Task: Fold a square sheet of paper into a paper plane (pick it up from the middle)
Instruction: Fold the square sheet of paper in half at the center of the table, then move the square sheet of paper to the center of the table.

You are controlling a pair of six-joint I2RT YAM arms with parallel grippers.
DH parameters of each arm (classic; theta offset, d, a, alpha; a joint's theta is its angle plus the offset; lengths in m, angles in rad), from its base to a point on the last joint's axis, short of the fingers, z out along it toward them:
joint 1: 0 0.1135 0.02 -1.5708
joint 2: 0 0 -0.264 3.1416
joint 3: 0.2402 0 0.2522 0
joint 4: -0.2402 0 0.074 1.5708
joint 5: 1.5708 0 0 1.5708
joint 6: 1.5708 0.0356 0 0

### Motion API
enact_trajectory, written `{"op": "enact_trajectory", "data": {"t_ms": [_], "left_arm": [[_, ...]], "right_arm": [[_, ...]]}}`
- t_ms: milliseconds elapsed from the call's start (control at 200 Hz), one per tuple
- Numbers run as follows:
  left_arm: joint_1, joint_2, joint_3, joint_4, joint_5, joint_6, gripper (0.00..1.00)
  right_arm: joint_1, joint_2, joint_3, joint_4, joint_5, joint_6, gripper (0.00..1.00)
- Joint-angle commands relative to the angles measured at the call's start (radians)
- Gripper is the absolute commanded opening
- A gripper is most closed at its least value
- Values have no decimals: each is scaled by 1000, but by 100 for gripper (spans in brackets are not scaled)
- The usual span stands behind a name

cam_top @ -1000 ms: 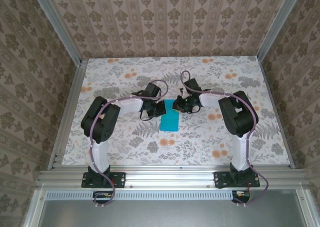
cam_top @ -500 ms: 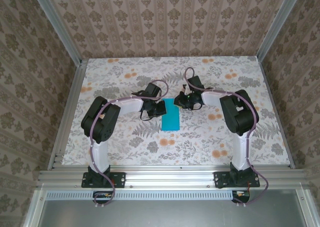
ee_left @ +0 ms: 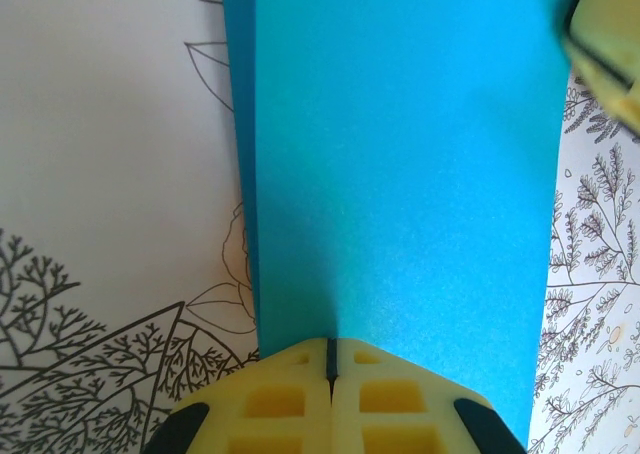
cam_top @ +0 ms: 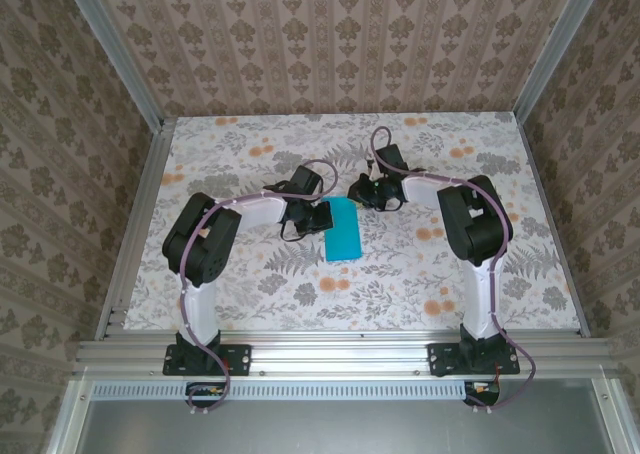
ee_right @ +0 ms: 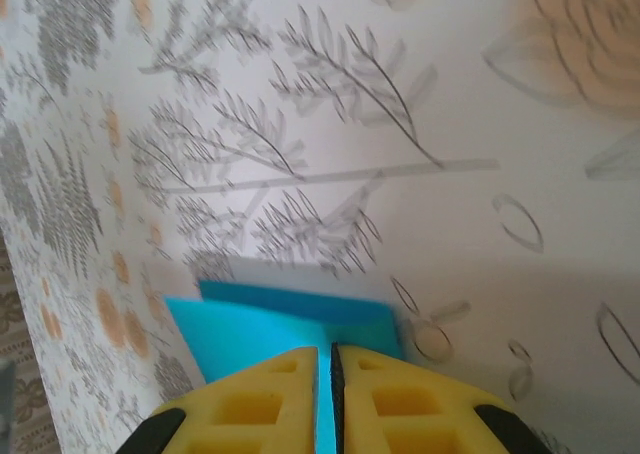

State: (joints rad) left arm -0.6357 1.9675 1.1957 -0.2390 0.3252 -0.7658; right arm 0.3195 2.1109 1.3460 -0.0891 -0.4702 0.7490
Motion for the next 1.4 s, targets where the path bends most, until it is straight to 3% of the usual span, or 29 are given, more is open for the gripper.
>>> {"op": "enact_trajectory", "data": {"t_ms": [0,175,420,725,1080,1395], "left_arm": [[-12,73,-40,-145,-66,20,6],[-11,68,-34,-148,-67,20,6],[-13,42,-29,-158,-79,16,6],[-13,-35,-75,-130,-82,-8,6],[-10,-105,-99,-126,-85,-18,6],[36,-209,-115,-75,-4,-23,13]], "right_arm": [[-5,51,29,-11,25,16,15],[-2,50,78,-122,98,-3,14],[-1,-37,93,-161,70,-44,15],[77,-185,-79,-199,69,-111,22],[168,-139,-147,-183,45,-123,22],[241,-69,-157,-136,-7,-141,20]]}}
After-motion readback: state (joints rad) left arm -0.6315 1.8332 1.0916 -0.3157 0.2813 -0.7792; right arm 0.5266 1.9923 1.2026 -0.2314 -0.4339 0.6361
